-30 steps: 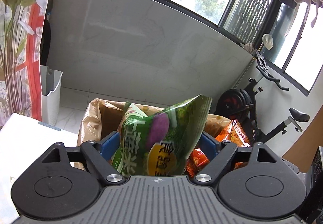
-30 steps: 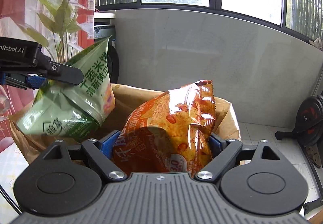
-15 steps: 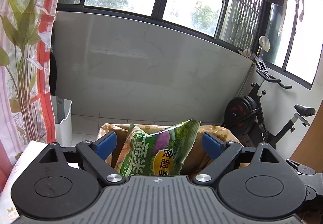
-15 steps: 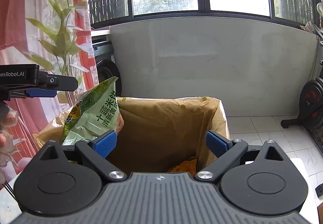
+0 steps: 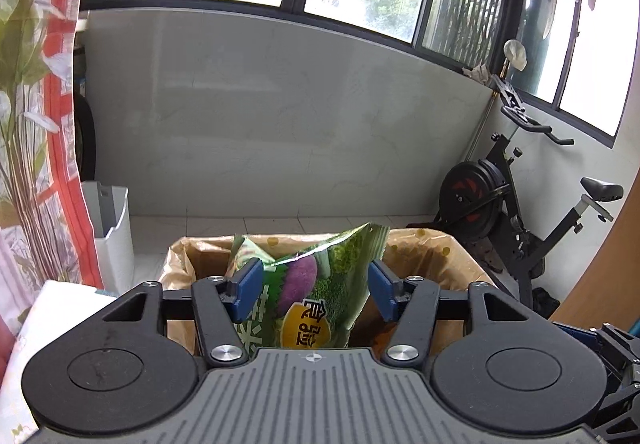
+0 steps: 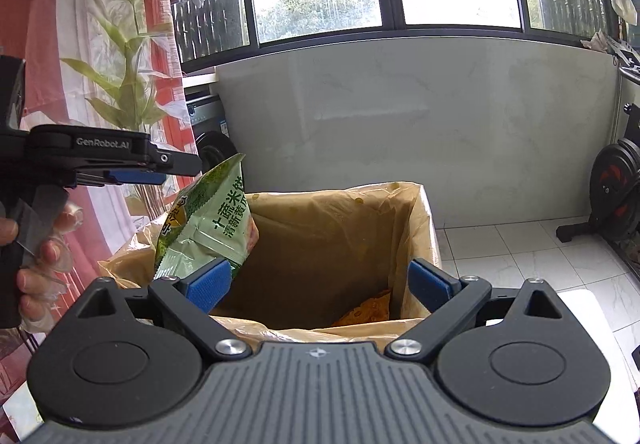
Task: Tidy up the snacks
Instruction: 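Open both grippers to drop the bags into the box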
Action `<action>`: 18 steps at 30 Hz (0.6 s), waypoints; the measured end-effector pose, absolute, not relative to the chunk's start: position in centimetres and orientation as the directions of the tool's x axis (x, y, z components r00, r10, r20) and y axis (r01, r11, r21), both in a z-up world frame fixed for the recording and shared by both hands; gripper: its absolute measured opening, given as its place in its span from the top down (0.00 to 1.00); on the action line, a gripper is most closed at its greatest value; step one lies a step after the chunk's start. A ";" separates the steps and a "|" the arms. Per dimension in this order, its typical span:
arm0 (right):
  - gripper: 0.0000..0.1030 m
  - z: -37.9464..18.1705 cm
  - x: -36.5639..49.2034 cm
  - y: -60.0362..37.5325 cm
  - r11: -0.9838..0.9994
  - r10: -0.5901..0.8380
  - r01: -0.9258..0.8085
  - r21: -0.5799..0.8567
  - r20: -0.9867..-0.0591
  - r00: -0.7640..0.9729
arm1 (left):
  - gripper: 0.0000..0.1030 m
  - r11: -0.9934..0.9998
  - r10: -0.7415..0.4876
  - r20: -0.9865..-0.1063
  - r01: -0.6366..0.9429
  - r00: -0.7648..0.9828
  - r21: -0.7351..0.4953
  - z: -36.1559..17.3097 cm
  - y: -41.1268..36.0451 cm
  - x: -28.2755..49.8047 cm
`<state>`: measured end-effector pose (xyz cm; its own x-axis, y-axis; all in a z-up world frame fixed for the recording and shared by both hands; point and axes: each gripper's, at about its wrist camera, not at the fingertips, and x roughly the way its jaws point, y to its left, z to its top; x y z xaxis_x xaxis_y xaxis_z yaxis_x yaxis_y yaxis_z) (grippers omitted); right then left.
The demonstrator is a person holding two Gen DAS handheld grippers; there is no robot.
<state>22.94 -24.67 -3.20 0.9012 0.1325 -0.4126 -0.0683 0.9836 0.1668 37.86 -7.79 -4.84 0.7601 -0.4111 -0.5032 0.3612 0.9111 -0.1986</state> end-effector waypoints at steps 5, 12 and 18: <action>0.06 -3.5 22.9 -25.3 0.984 0.125 -0.058 0.170 -0.415 0.901 | 0.52 0.898 -0.433 -0.554 0.287 0.711 -0.333 -7.5 -6.9 39.8; 0.06 -3.7 22.9 -25.7 0.980 0.127 -0.050 0.191 -0.420 0.899 | 0.54 0.934 -0.353 -0.667 0.212 0.656 -0.287 -9.6 -6.3 40.3; 0.06 -3.7 22.9 -25.3 0.982 0.128 -0.052 0.184 -0.430 0.894 | 0.41 0.946 -0.323 -0.577 0.269 0.750 -0.181 -6.8 -6.3 37.9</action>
<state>22.86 -25.27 -3.67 0.8937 0.1279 -0.4300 -0.0519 0.9815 0.1841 37.89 -6.29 -6.75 0.7498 -0.3232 -0.5774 0.2685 0.9461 -0.1809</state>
